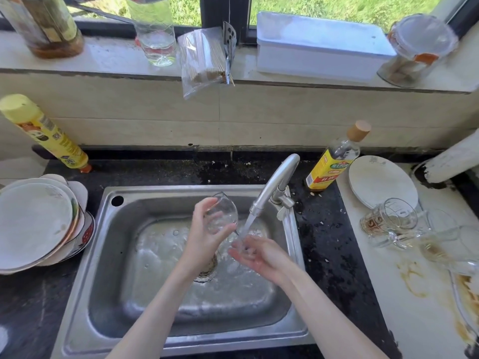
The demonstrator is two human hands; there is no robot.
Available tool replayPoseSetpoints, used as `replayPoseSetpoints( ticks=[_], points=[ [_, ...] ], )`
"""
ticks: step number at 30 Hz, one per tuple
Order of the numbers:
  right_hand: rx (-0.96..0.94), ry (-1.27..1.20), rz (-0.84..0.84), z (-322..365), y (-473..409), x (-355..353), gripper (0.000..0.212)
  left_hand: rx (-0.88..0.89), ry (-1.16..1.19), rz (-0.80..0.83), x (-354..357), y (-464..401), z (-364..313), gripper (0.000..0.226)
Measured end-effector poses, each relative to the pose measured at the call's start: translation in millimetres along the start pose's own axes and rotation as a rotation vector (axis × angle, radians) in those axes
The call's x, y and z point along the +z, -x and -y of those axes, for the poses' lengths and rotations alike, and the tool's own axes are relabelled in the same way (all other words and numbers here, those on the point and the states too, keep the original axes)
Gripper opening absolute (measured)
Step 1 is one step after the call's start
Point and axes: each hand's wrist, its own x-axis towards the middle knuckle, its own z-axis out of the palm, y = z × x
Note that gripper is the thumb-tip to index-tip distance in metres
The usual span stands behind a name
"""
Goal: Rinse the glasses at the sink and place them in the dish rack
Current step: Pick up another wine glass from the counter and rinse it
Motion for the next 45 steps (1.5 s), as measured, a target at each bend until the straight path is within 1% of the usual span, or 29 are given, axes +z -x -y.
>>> replayPoseSetpoints(
  ticks=[1, 3, 4, 5, 6, 9, 11, 12, 17, 19, 22, 23, 26, 29, 31, 34, 37, 42, 44, 45],
  points=[
    [0.016, 0.011, 0.016, -1.1, 0.7, -0.8, 0.012, -0.035, 0.088, 0.005, 3.7, 2.0, -0.6, 0.063],
    [0.042, 0.011, 0.031, -3.7, 1.2, -1.8, 0.015, -0.114, 0.235, -0.043, 11.2, 3.5, 2.1, 0.077],
    [0.054, 0.0, 0.035, -5.5, 0.9, -2.1, 0.015, -0.161, 0.29, -0.07, 15.0, 3.3, 3.5, 0.084],
    [0.064, -0.02, 0.031, -6.9, 0.2, -2.2, 0.015, -0.209, 0.31, -0.077, 18.0, 2.9, 4.8, 0.085],
    [0.071, -0.05, 0.02, -7.8, 0.2, -2.7, 0.015, -0.243, 0.293, -0.061, 20.2, 2.3, 6.8, 0.082],
    [0.072, -0.143, -0.024, -9.3, -0.2, -7.0, 0.02, -0.309, 0.168, 0.062, 23.3, 2.9, 10.3, 0.061],
    [0.086, -0.187, -0.057, -10.7, 2.6, -9.6, 0.01, -0.346, 0.12, 0.091, 23.9, 4.4, 16.8, 0.057],
    [0.097, -0.214, -0.081, -11.8, 3.8, -10.4, 0.01, -0.358, 0.103, 0.101, 24.3, 5.0, 19.4, 0.057],
    [0.135, -0.393, -0.168, -18.3, 7.4, -11.9, 0.015, -0.327, 0.028, 0.178, 29.2, 7.5, 20.0, 0.051],
    [0.125, -0.41, -0.188, -20.0, 6.1, -14.6, 0.014, -0.312, 0.001, 0.213, 29.8, 9.9, 18.7, 0.057],
    [0.112, -0.421, -0.175, -20.4, -0.3, -18.3, 0.012, -0.234, -0.014, 0.216, 29.3, 11.1, 18.0, 0.075],
    [0.112, -0.424, -0.166, -20.0, -0.4, -17.7, 0.012, -0.202, -0.022, 0.222, 29.0, 10.8, 16.7, 0.075],
    [0.111, -0.391, -0.15, -18.1, 1.7, -15.6, 0.015, -0.127, -0.053, 0.255, 27.7, 9.7, 12.4, 0.061],
    [0.12, -0.317, -0.132, -19.2, -2.7, -17.8, 0.018, -0.069, -0.134, 0.248, 26.6, 6.9, 9.6, 0.058],
    [0.135, -0.243, -0.144, -18.2, -7.6, -19.2, 0.024, -0.066, -0.158, 0.236, 27.4, 7.4, 10.5, 0.057],
    [0.141, -0.186, -0.186, -13.6, -11.5, -23.1, 0.015, -0.053, -0.176, 0.202, 29.2, 9.6, 14.1, 0.058],
    [0.108, -0.2, -0.232, -5.9, -10.6, -28.8, 0.02, -0.011, -0.222, 0.175, 28.4, 7.2, 14.4, 0.057],
    [0.107, -0.223, -0.256, 2.9, -13.7, -35.4, 0.031, -0.006, -0.267, 0.139, 23.7, 1.5, 10.0, 0.058],
    [0.066, -0.251, -0.268, 11.3, -17.9, -37.5, 0.034, 0.004, -0.284, 0.15, 23.6, 0.7, 10.8, 0.06],
    [0.033, -0.303, -0.28, 16.2, -22.0, -39.9, 0.034, 0.004, -0.293, 0.151, 23.6, 0.2, 12.4, 0.062]
  ],
)
